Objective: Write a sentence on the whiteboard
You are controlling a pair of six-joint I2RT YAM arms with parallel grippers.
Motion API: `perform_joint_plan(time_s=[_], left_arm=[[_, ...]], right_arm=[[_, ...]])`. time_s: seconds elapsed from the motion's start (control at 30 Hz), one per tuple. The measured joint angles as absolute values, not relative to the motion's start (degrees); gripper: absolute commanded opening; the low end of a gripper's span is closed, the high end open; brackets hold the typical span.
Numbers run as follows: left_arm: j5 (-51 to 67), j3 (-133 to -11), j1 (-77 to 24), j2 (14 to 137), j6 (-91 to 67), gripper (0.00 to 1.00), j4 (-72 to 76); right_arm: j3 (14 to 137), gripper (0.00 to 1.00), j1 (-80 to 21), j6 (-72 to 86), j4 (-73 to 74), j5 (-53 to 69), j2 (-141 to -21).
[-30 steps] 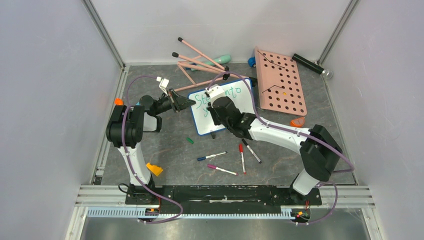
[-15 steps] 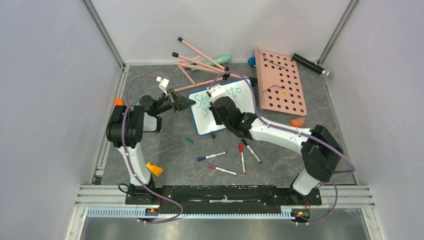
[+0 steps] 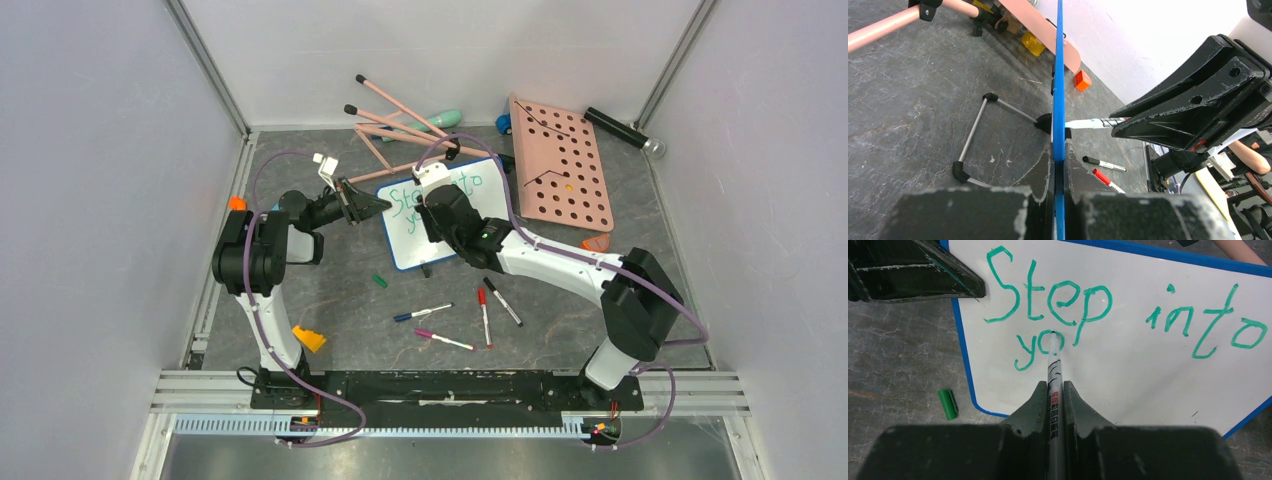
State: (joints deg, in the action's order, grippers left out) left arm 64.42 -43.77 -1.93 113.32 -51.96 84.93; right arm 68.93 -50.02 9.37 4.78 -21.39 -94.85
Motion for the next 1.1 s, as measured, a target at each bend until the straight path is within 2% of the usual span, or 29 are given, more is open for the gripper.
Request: perform_joint_plan(time_s=[1.1], left_arm=[[64.6, -43.88, -1.93, 113.32, -51.96, 0.02, 84.95]], right_arm=[[64.16, 0.0, -46.81, 9.34, 3.6, -19.59, -90.91]])
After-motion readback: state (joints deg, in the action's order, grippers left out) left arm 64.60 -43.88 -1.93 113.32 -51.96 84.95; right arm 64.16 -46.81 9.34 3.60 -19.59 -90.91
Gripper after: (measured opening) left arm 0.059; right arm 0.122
